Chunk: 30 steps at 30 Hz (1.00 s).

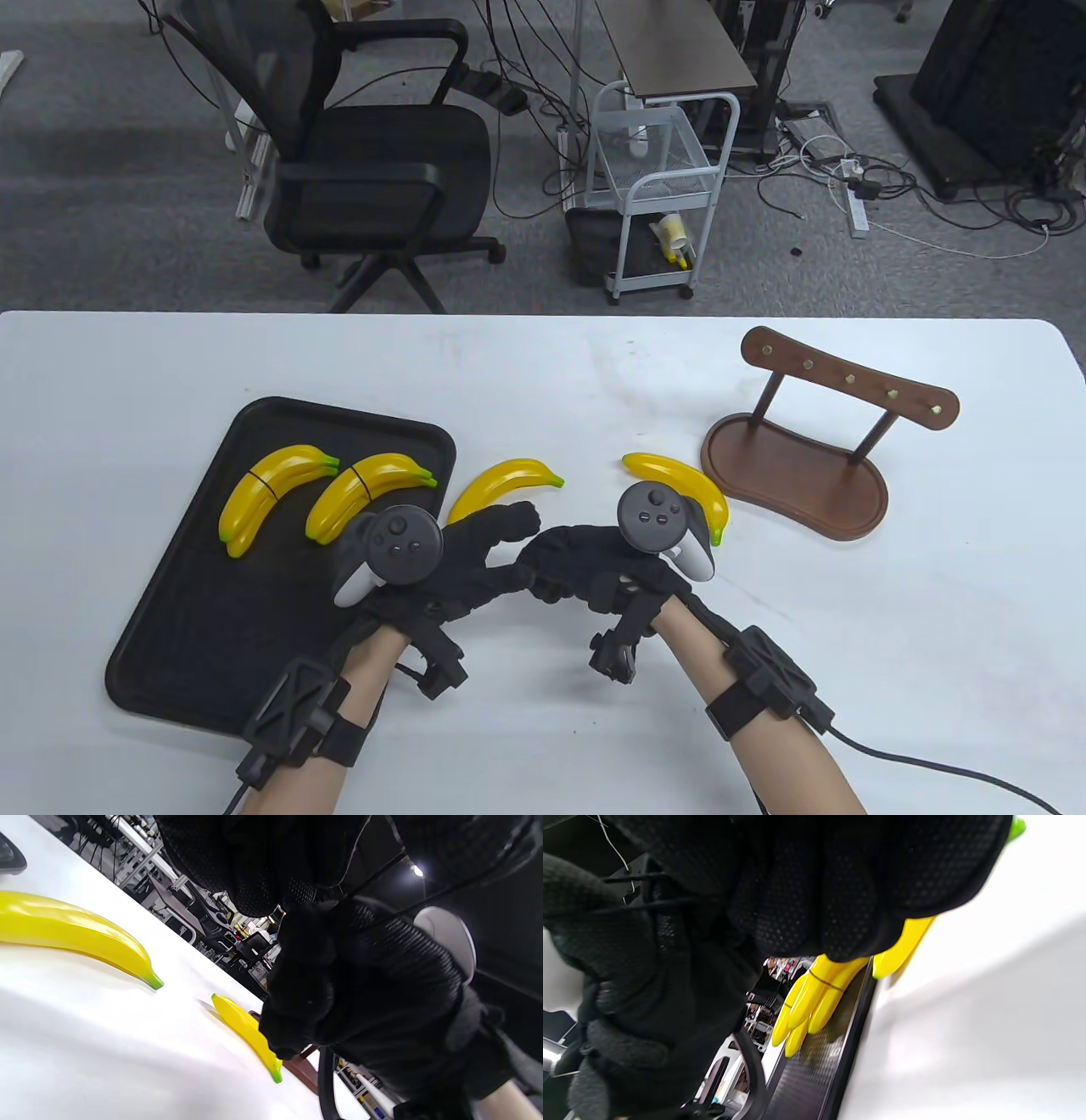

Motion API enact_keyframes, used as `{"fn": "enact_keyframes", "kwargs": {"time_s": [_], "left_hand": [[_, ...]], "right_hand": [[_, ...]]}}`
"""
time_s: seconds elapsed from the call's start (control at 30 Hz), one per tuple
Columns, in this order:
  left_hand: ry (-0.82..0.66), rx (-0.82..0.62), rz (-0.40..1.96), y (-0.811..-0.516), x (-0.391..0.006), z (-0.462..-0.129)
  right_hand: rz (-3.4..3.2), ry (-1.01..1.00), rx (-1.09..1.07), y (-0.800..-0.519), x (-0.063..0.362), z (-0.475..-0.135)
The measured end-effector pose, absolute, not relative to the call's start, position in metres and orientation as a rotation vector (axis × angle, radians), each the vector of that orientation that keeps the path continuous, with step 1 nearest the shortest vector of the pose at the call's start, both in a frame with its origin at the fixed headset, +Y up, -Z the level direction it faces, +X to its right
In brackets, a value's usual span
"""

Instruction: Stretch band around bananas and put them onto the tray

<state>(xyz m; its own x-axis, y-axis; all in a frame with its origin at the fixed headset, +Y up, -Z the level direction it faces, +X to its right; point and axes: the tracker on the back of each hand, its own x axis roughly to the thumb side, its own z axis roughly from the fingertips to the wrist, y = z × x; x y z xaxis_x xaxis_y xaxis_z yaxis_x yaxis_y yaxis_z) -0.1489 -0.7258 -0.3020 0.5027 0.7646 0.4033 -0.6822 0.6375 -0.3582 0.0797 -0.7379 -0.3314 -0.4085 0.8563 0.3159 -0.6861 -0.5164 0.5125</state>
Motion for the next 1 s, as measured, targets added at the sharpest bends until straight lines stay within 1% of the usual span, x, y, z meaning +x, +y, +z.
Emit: {"fn": "enact_keyframes", "kwargs": {"time_s": [0.3,0.53,0.77,1.0], "left_hand": [[-0.557,-0.195,0.998,-0.727,-0.156,-0.305],[-0.572,-0.262,1.065,-0.732,-0.154,-0.308],[-0.598,-0.302,1.106,-0.732,-0.152,-0.307],[-0.617,-0.318,1.156,-0.731,-0.15,-0.307]], "right_hand": [[2.174,0.151,0.568,-0.73,0.087,-0.331],[2.198,0.006,0.501,-0.72,0.095,-0.331],[2.188,0.004,0.48,-0.722,0.095,-0.332],[2.156,0.062,0.478,-0.728,0.095,-0.334]]}}
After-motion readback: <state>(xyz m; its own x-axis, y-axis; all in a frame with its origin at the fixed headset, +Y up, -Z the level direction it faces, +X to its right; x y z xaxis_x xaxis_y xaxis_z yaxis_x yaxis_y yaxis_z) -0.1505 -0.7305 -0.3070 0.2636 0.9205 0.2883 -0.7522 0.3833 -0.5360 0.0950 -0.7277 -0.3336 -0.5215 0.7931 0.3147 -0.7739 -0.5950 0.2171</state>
